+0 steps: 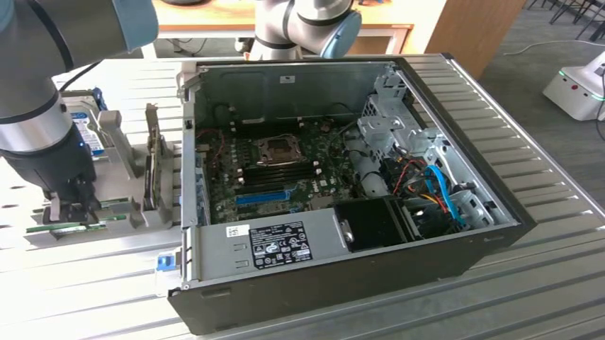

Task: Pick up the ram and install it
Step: 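Pick up the ram and move it above insertion slot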

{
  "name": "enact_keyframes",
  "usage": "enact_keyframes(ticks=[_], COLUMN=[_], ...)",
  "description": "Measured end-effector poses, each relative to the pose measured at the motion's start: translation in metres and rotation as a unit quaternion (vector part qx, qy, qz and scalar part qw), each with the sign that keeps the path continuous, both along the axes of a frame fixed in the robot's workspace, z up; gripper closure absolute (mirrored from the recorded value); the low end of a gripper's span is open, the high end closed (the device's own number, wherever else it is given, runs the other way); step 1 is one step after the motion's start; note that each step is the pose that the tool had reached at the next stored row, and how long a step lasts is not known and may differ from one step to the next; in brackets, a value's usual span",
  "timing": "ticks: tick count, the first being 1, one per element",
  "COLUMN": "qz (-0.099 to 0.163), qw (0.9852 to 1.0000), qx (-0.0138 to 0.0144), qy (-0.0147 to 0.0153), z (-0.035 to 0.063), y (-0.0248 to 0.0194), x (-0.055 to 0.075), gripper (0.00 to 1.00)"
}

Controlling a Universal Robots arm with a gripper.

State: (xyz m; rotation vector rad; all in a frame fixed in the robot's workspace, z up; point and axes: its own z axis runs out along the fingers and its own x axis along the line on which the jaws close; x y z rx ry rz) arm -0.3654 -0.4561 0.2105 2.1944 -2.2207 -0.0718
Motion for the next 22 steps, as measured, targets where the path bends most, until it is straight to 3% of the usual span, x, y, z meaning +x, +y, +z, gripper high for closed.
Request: enact_keyframes(ticks=[8,22], qz=[0.000,0.000], qw=[1.0000,1.0000], qx=[0.0000,0.0000], qy=[0.0000,0.0000], z=[-0.0072,-0.0076], y=[-0.0003,-0.0030], x=[0.0000,0.0000], gripper=[0.69,0.69])
